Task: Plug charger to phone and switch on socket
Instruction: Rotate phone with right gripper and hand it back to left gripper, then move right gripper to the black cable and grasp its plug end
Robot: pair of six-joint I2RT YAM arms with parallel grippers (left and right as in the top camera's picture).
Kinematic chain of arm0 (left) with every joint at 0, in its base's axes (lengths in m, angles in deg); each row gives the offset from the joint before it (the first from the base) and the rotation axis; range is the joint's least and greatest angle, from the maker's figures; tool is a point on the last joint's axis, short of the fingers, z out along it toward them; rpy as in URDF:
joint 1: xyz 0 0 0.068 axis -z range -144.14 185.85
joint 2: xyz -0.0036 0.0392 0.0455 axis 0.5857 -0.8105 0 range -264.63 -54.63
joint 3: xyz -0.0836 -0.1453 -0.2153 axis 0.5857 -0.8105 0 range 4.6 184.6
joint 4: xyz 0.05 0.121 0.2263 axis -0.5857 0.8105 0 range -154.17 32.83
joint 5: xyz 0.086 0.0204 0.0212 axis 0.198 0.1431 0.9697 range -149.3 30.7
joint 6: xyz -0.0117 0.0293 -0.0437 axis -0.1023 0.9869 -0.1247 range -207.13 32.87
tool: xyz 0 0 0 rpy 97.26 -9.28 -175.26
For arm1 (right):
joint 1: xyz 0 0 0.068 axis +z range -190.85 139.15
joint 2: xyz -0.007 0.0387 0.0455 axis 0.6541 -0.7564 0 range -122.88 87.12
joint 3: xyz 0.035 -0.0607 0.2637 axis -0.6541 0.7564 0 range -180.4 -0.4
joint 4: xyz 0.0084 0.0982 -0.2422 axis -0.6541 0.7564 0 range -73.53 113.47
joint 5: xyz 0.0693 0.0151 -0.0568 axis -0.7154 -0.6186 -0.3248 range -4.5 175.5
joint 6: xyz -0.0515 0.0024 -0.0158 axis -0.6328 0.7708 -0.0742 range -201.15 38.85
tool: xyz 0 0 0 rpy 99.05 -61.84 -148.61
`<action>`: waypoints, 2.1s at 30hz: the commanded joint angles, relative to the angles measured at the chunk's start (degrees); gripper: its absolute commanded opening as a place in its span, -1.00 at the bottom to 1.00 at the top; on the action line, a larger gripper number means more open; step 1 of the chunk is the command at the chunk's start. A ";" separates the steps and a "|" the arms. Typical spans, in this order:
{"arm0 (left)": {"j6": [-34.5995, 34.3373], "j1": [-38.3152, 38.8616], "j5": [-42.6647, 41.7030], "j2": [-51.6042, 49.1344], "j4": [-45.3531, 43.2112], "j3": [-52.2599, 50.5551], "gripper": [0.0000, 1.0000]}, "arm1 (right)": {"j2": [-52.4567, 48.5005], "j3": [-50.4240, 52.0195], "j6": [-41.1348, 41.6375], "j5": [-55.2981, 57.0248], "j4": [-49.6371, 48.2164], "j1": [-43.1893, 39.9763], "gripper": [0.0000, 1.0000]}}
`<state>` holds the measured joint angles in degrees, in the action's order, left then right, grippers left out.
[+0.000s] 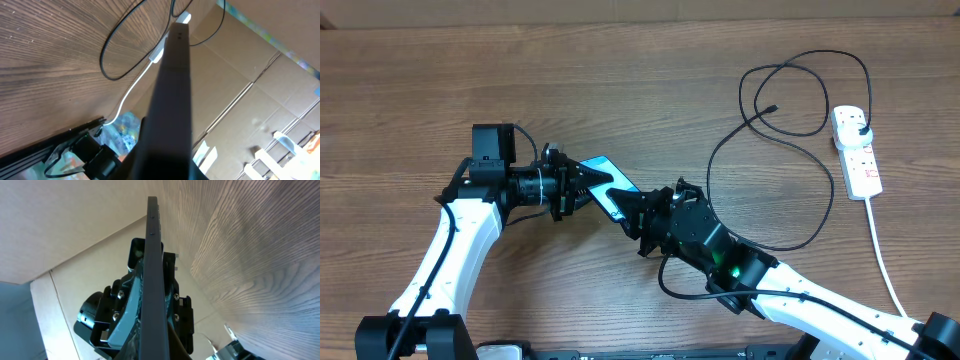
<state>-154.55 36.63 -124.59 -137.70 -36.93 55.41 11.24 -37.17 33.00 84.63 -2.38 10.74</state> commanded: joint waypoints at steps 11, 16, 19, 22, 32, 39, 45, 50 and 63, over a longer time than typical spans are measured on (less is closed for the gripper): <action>1.42 0.55 5.90 -0.09 -0.68 0.55 -0.92 | 0.26 -1.18 -0.22 -4.83 6.21 0.79 -0.22; 9.16 0.52 12.46 -0.09 0.37 0.55 -0.92 | 0.26 -1.18 -10.40 0.63 15.54 0.66 0.14; 11.87 0.52 14.84 -0.09 4.00 0.55 -0.92 | 0.26 -1.18 -28.63 6.08 18.03 -0.48 0.40; 15.76 0.52 14.91 -0.09 6.43 0.55 -0.91 | 0.26 -1.18 -42.73 7.41 19.61 -2.86 0.89; 18.78 0.55 15.67 -0.09 7.48 0.55 -0.90 | 0.26 -3.43 -56.33 0.02 30.97 -18.64 0.99; 18.73 0.55 17.73 -0.09 8.15 0.55 -0.92 | -0.81 -13.55 -63.34 -2.01 47.87 -33.59 0.99; 18.51 0.55 17.88 -0.09 8.20 0.55 -0.92 | -3.89 -21.38 -72.52 -9.99 48.52 -40.63 0.99; 18.49 0.55 17.94 -0.09 8.50 0.55 -0.91 | -3.87 -21.75 -72.41 -7.48 45.40 -41.62 0.99; 14.49 0.55 22.53 -0.09 8.07 0.55 -0.92 | -16.83 -31.17 -72.24 -4.72 42.93 -42.36 0.99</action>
<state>-139.23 37.59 -101.82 -137.91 -28.47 55.16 -0.17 -62.05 -38.41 78.93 38.91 -30.74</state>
